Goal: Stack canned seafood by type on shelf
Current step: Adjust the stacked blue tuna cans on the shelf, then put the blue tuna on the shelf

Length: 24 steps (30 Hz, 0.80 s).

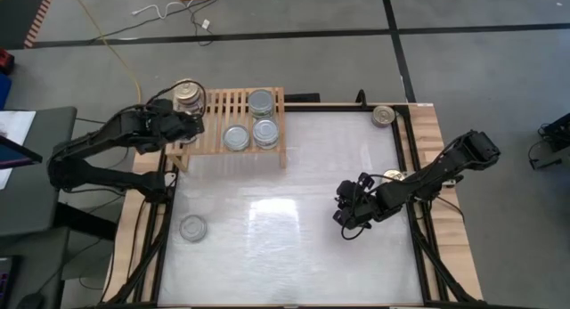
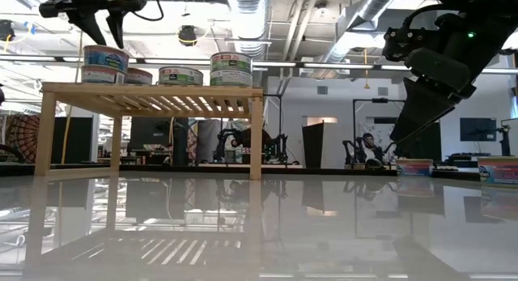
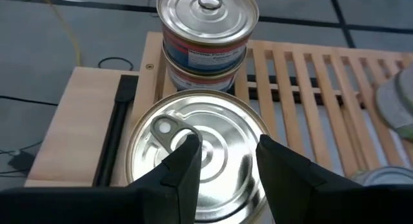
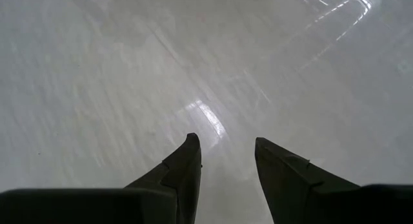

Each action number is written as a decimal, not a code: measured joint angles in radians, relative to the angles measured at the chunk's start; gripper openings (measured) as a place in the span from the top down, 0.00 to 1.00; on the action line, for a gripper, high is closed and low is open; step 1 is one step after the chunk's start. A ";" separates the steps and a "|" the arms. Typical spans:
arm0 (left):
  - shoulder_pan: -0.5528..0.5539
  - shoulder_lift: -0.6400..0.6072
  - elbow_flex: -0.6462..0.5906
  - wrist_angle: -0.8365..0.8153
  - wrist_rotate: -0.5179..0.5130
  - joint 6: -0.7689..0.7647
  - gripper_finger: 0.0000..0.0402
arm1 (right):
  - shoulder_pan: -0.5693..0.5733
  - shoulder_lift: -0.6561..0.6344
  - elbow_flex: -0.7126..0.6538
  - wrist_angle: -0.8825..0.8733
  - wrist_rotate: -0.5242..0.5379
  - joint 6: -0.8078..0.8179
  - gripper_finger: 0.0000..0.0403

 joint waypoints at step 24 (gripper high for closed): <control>-0.850 0.108 -0.130 0.374 -0.378 -0.143 0.65 | 0.000 0.000 0.000 0.000 0.000 0.001 0.57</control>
